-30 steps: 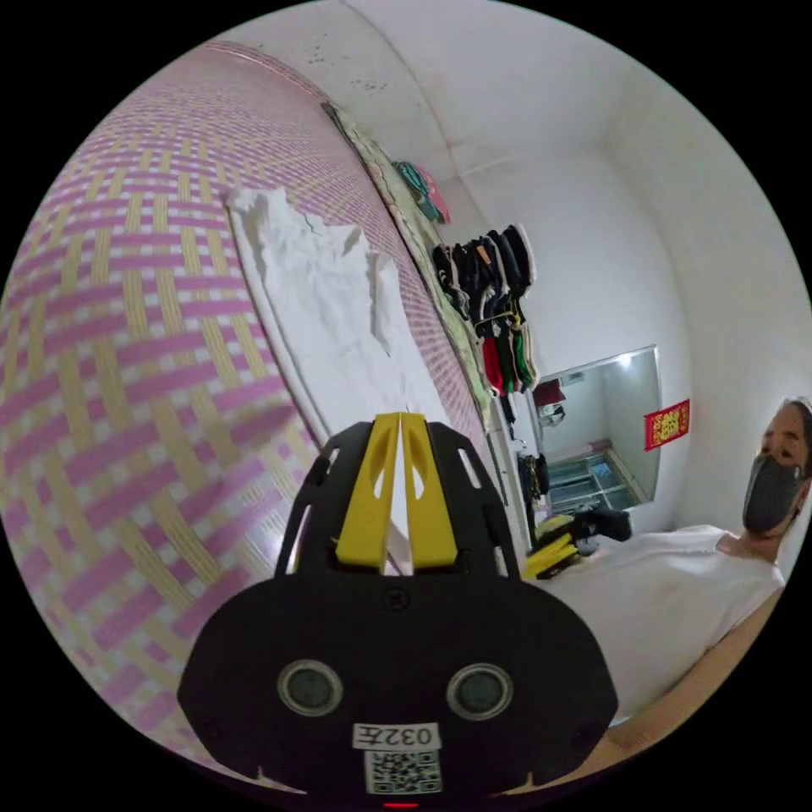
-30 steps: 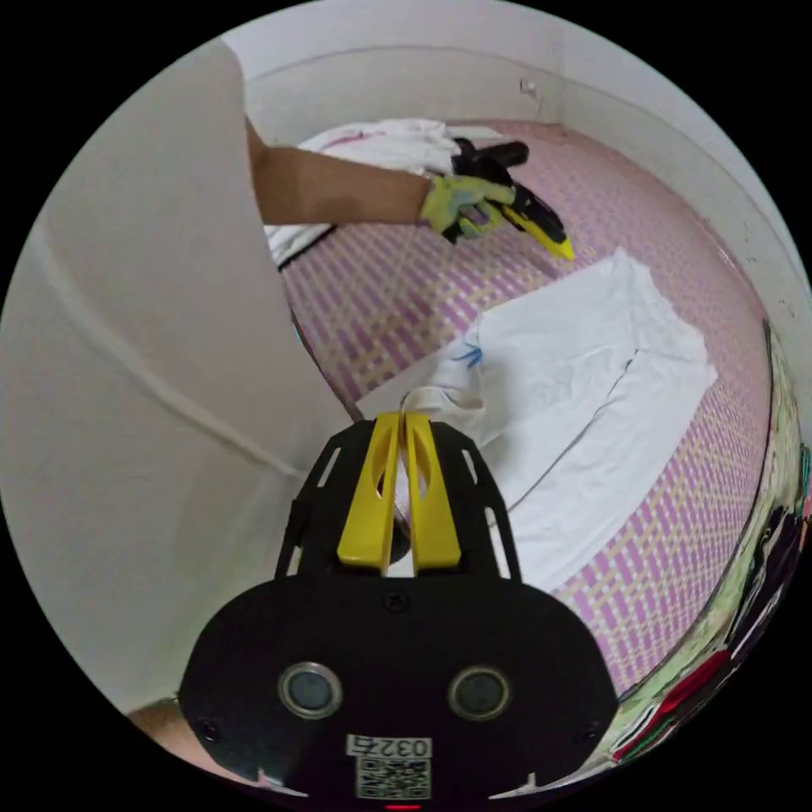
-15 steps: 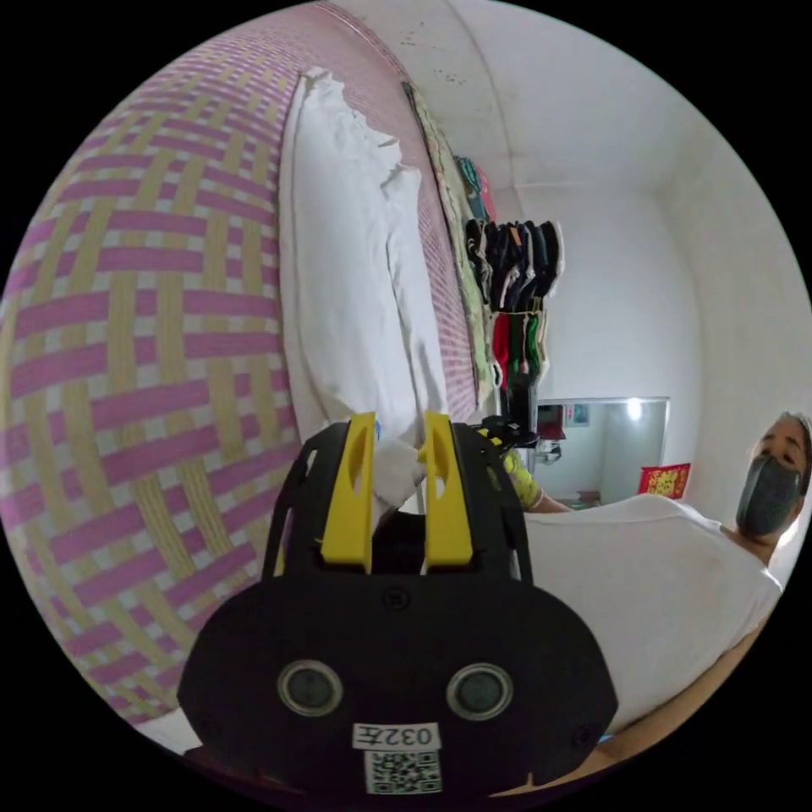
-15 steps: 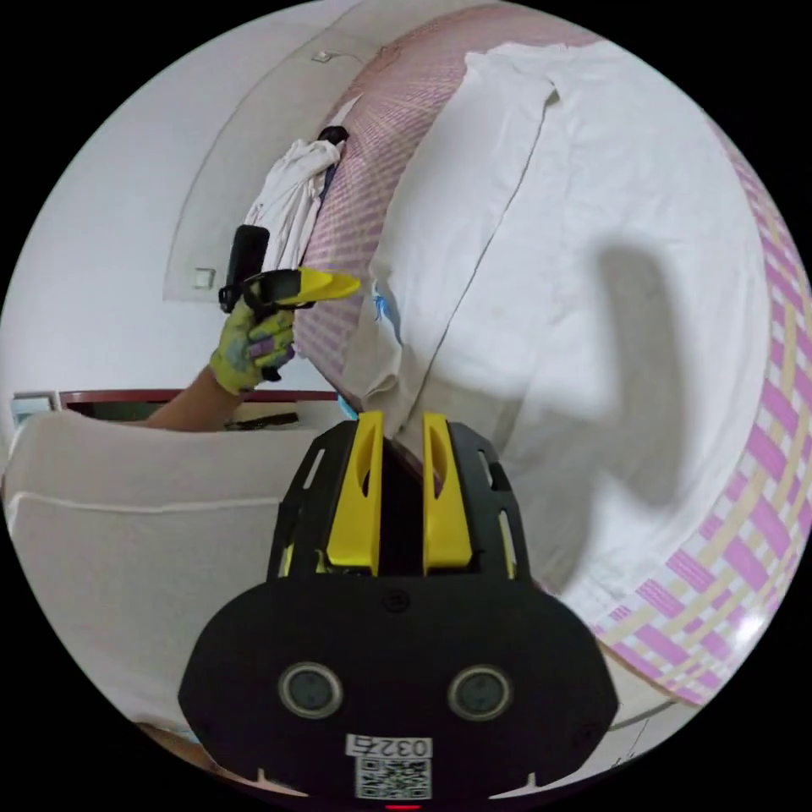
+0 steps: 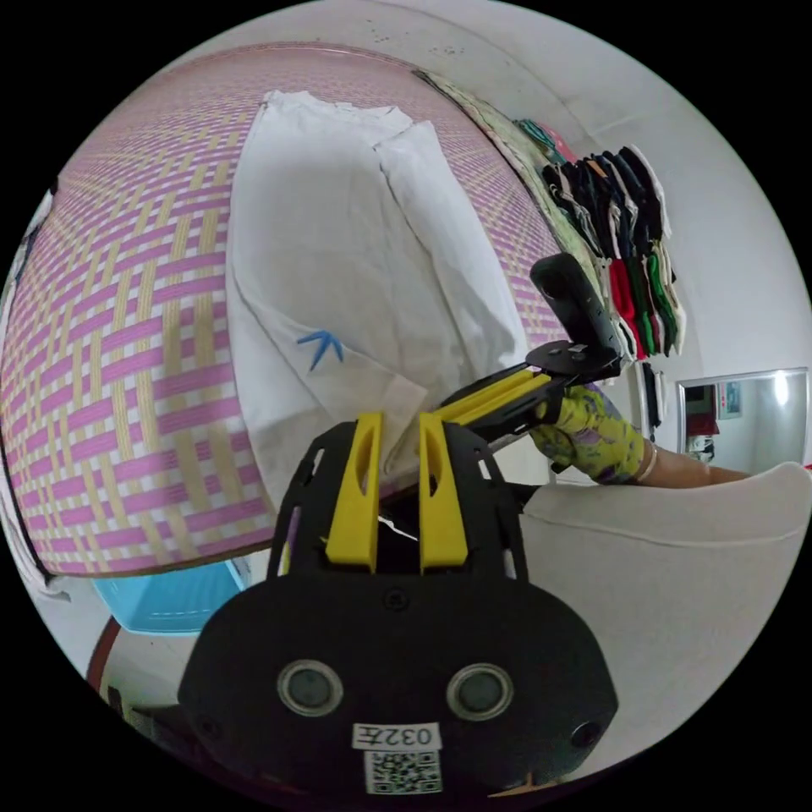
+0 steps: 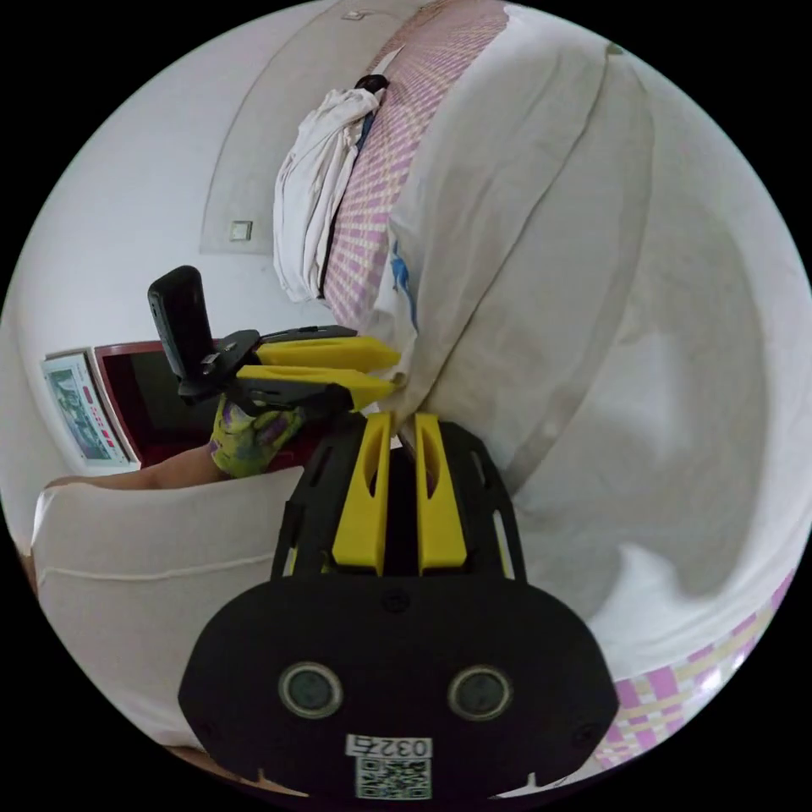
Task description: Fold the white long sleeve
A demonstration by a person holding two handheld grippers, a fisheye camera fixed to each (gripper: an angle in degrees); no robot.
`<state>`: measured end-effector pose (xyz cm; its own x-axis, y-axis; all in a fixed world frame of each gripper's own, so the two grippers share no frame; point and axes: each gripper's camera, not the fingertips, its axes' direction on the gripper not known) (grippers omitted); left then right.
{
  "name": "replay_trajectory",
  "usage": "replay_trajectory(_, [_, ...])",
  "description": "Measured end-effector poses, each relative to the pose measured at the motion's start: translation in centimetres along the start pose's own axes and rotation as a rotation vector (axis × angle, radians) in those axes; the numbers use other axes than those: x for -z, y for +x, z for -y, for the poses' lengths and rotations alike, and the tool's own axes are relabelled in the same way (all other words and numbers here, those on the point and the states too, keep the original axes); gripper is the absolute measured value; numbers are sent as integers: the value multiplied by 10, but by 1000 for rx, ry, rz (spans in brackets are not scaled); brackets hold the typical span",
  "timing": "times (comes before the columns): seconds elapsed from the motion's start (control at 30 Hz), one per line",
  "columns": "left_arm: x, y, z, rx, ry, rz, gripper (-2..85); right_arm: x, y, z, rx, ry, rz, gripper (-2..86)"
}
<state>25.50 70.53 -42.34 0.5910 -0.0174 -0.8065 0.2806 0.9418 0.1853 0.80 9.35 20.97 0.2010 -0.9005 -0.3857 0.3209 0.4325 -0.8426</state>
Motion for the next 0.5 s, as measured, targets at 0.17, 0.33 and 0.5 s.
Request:
replay_trajectory(0.17, [26,-14,-24,101,111,-42,-9,6,-23,-4,60,12,-66,25])
replay_trajectory(0.33, [28,-71,-71,275,200,-260,-11,19,-53,-13,129,41,-182,12])
replay_trajectory(0.5, [25,-110,-108,356,173,-318,-9,-14,-28,-9,45,-99,-127,52])
